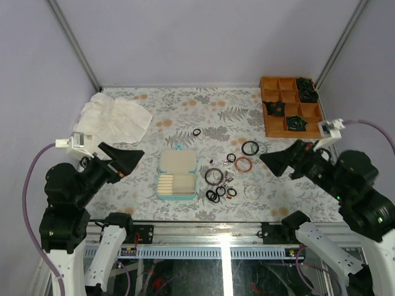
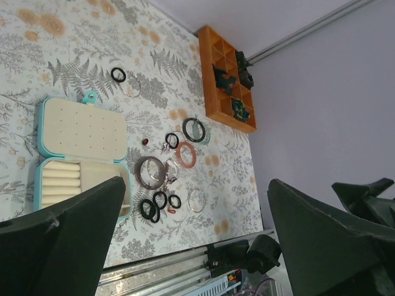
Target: Organize the mixed jewelry
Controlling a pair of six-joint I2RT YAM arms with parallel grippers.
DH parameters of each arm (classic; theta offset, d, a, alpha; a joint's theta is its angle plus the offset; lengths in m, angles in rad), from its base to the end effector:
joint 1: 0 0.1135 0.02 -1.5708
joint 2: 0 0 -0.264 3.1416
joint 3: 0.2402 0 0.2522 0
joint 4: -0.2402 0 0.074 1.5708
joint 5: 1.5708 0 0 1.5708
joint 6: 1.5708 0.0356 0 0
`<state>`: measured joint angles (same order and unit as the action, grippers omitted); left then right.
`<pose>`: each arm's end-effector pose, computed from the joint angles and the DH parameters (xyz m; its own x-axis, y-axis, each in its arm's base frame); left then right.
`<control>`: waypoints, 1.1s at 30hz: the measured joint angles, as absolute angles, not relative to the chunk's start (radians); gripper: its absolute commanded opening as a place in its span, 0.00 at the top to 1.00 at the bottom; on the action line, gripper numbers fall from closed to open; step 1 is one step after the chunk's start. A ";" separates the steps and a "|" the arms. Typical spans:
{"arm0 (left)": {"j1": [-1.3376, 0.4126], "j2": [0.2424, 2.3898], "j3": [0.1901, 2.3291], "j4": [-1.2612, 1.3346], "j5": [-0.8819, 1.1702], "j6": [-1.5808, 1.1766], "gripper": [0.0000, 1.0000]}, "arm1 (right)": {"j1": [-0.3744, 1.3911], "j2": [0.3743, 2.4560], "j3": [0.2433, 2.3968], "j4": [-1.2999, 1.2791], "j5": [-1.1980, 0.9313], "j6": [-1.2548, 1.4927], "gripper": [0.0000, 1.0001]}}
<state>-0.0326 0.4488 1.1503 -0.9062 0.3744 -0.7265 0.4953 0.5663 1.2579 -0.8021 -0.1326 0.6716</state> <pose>0.0350 -0.0142 0.4102 -0.4097 -0.6052 -0.6825 0.1553 0.6910 -0.7060 0.0472 0.0309 0.4455 -0.4410 0.4628 -0.7690 -0.3989 0.6664 0.6299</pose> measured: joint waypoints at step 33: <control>-0.130 0.497 0.525 -0.560 0.381 -0.804 0.00 | 0.495 0.839 0.676 -0.525 -0.147 0.549 0.34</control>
<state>-0.1299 0.4973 0.5255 -0.5598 0.3813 -0.8043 0.4953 0.8394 0.6758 -0.5251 -0.1471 0.5488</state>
